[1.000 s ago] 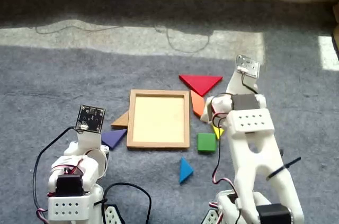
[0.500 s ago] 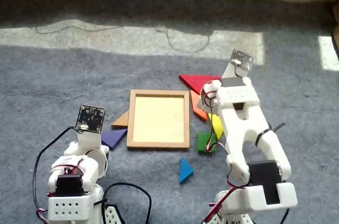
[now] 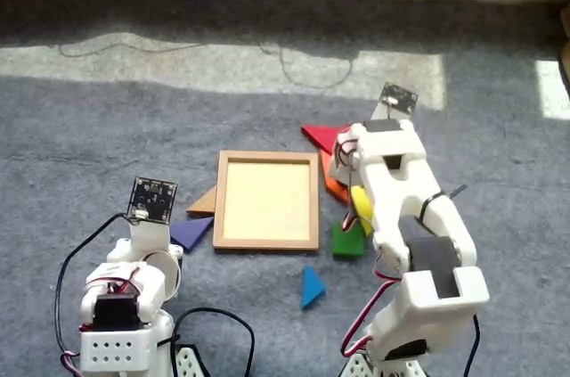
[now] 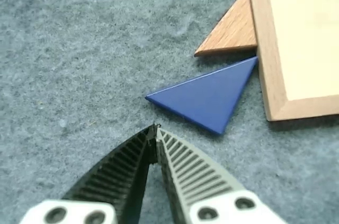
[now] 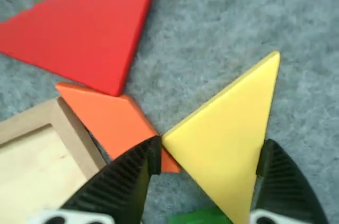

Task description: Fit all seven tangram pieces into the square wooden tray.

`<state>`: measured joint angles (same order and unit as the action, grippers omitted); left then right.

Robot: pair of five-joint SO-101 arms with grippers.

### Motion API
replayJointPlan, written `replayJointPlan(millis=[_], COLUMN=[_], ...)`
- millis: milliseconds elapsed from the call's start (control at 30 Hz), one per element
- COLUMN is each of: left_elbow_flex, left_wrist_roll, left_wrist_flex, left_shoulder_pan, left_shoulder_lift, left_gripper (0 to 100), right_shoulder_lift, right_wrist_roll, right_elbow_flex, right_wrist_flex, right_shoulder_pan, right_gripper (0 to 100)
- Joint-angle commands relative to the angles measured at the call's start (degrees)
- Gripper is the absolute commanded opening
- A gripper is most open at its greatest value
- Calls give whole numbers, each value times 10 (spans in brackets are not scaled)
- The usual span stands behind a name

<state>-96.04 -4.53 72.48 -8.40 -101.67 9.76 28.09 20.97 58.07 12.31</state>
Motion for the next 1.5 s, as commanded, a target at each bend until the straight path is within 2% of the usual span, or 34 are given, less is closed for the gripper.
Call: replayJointPlan(millis=[0, 233, 433, 567, 1033, 1167, 1467], left_elbow_flex=[-11, -11, -11, -11, -11, -11, -11], left_wrist_roll=[-2, -2, -2, -2, -2, -2, -2], left_wrist_flex=[-7, -7, -7, -7, -7, -7, -6], left_shoulder_pan=[5, 5, 5, 5, 5, 5, 5], left_shoulder_lift=[-23, -23, -23, -23, -23, -23, -23], left_gripper=[7, 7, 6, 6, 6, 6, 6], right_shoulder_lift=[21, 22, 23, 23, 22, 19, -57], right_wrist_roll=[2, 0, -65, -67, -67, -68, -68], right_elbow_flex=[-45, -44, -43, -47, -42, -51, -96], right_wrist_flex=[-7, -7, 9, 52, 63, 132, 152], right_shoulder_pan=[-10, -47, -50, -47, -48, -46, -33], right_gripper=[289, 289, 289, 289, 286, 286, 286])
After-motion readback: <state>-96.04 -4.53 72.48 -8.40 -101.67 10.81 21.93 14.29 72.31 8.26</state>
